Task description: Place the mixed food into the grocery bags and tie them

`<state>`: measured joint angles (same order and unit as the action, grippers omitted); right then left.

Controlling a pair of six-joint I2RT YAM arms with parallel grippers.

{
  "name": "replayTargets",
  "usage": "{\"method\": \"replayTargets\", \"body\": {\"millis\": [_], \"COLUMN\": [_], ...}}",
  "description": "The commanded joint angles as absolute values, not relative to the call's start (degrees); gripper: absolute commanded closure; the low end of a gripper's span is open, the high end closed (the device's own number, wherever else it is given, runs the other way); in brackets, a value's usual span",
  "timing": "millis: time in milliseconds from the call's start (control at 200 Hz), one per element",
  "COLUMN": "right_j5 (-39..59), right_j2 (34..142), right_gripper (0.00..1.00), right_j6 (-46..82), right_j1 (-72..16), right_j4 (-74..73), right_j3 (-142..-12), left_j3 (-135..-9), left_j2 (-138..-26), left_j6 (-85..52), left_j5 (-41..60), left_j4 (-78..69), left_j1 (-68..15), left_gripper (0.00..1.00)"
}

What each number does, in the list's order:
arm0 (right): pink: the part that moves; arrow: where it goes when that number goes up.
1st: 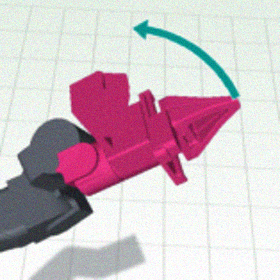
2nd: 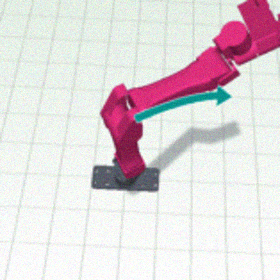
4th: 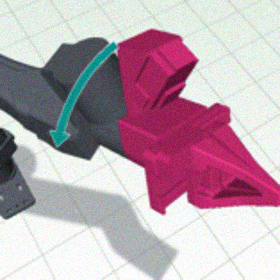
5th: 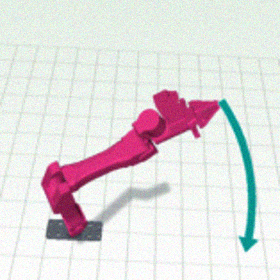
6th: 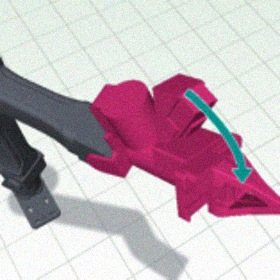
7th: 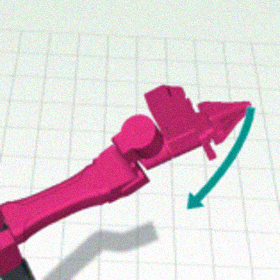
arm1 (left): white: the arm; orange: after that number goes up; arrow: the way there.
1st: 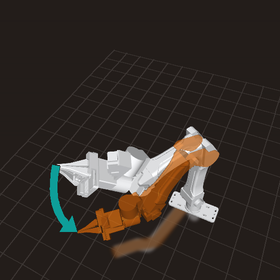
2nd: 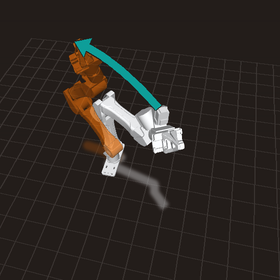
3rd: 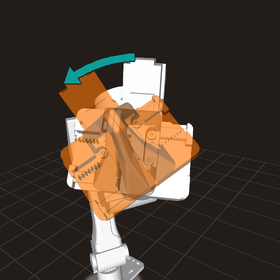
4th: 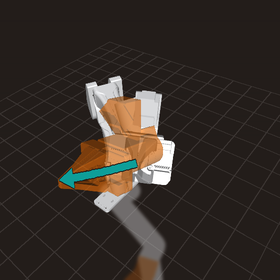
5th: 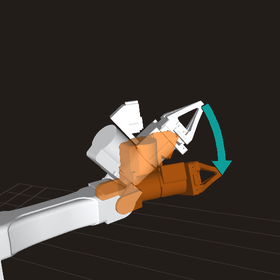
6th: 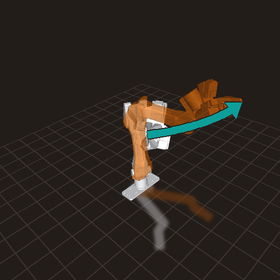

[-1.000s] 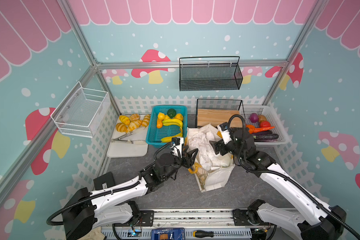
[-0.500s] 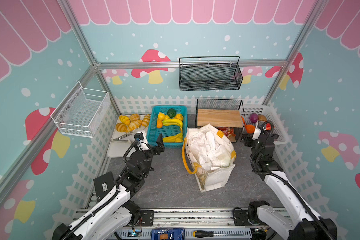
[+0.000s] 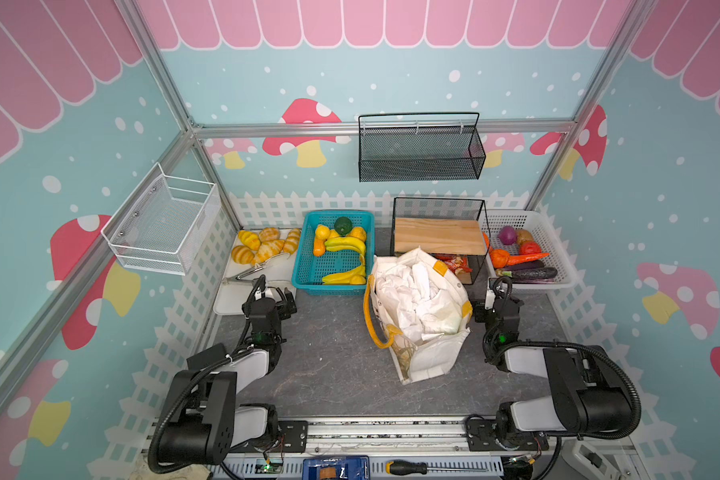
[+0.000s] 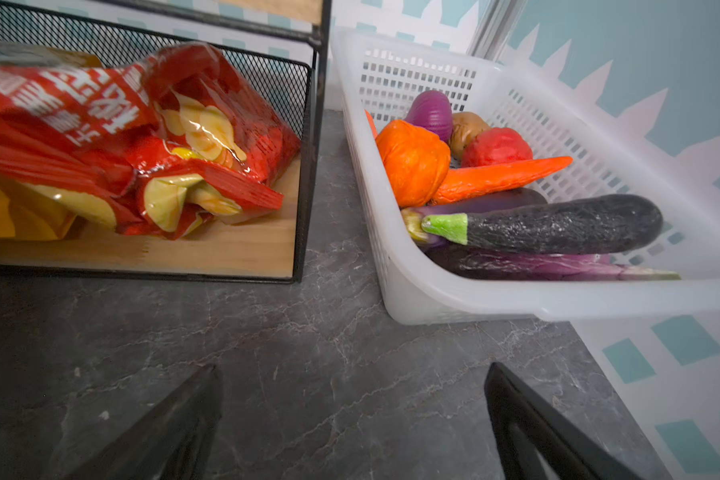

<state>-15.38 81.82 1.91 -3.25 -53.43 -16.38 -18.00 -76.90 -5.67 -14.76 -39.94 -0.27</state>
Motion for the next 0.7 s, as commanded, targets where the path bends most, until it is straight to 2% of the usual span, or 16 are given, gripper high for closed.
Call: {"method": "replayTargets", "body": {"millis": [0,105,195,260,695], "right_j5": [-14.1,-13.1,-13.6,-14.3,-14.6], "right_j2": [83.6,88.4,87.8,87.6,87.8], "right_gripper": [0.01,0.00,0.01,0.01,0.01], "right_j6": [0.4,0.1,0.9,1.2,1.0], "right_j1": [-2.7,-2.0,-2.0,-2.0,-2.0], "right_j4": [-68.3,-80.0,-78.4,-78.1,-78.4], "right_j3": [-14.1,-10.2,-10.4,-10.5,-10.5], "left_j3": [-17.5,-17.3,-20.5,-20.9,-22.5], "left_j2": [-82.0,-88.2,-86.7,-88.3,-88.0], "left_j6": [-5.5,-4.3,-4.6,-4.6,-3.2], "left_j5": [-8.0,-5.5,-6.5,-9.1,-9.5], "left_j4": [-54.7,-61.9,-51.9,-53.9,-50.3], "left_j1": [0.6,0.6,0.4,0.0,-1.2], "left_gripper": [0.01,0.01,0.01,0.01,0.01]}}
